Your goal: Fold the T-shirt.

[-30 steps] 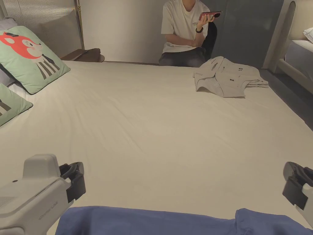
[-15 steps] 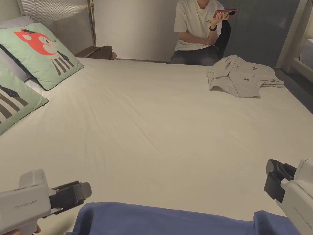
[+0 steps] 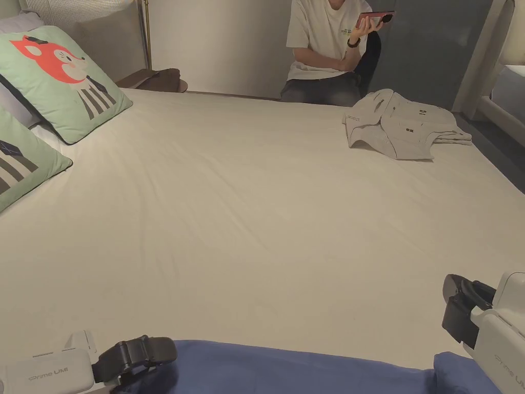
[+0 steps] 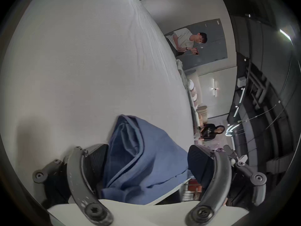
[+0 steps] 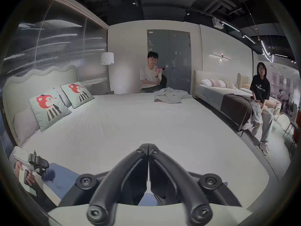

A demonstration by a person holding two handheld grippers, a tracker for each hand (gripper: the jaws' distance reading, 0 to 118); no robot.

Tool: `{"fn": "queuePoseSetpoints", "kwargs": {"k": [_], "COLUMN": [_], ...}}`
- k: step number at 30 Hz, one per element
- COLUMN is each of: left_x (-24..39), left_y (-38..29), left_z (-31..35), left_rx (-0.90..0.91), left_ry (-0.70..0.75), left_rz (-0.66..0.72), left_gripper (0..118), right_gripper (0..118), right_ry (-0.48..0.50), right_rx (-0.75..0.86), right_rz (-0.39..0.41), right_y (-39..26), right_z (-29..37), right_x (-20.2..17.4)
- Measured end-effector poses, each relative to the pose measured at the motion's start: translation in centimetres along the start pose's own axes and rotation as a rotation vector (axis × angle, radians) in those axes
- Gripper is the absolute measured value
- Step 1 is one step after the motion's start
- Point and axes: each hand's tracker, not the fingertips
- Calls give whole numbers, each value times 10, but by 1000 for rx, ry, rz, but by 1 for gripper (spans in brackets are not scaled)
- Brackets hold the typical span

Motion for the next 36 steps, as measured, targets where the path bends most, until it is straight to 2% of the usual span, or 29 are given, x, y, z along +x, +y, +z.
{"fn": "queuePoseSetpoints", "kwargs": {"k": [2, 4, 6, 7, 10, 12, 14, 15, 18, 23, 26, 27, 30, 36], "left_x": [1, 2, 3, -1, -4, 19, 21, -6, -15, -8, 21, 2, 34, 97], "left_y": [-4, -6, -10, -6, -5, -21, -18, 1, 13, 17, 7, 18, 9, -23], "left_z": [-10, -8, -12, -8, 6, 15, 33, 66, 102, 129, 122, 115, 93, 0], "left_rx": [-20, -37, -58, -53, -47, -12, 37, 66, 143, 181, 170, 169, 117, -19], "left_ry": [10, 20, 74, 120, 40, 27, 70, 100, 166, 242, 238, 231, 168, 199], "left_rz": [10, -15, -8, -40, 27, 19, 4, 1, 25, -11, -75, -105, -173, -332], "left_gripper": [81, 53, 18, 14, 8, 7, 7, 7, 7, 7, 7, 7, 7, 7], "right_gripper": [0, 0, 0, 0, 0, 0, 0, 0, 0, 0, 0, 0, 0, 0], "right_ry": [-1, 0, 1, 2, 4, 5, 7, 6, 12, 46, 67, 73, 83, 71], "right_rx": [2, 3, 2, 3, 3, 6, 7, 9, 12, 5, 4, 6, 12, 27], "right_rz": [4, 6, 4, 5, 19, 24, 22, 20, 16, 9, 11, 9, 5, -29], "right_y": [1, 3, 4, 4, 6, 5, 6, 7, 7, 1, 1, 1, 0, -8], "right_z": [0, 3, 3, 3, 6, 6, 6, 6, 5, -4, -3, -3, -1, -1], "right_x": [-2, -5, -7, -8, -12, -12, -11, -11, -12, -14, -19, -19, -14, 9]}}
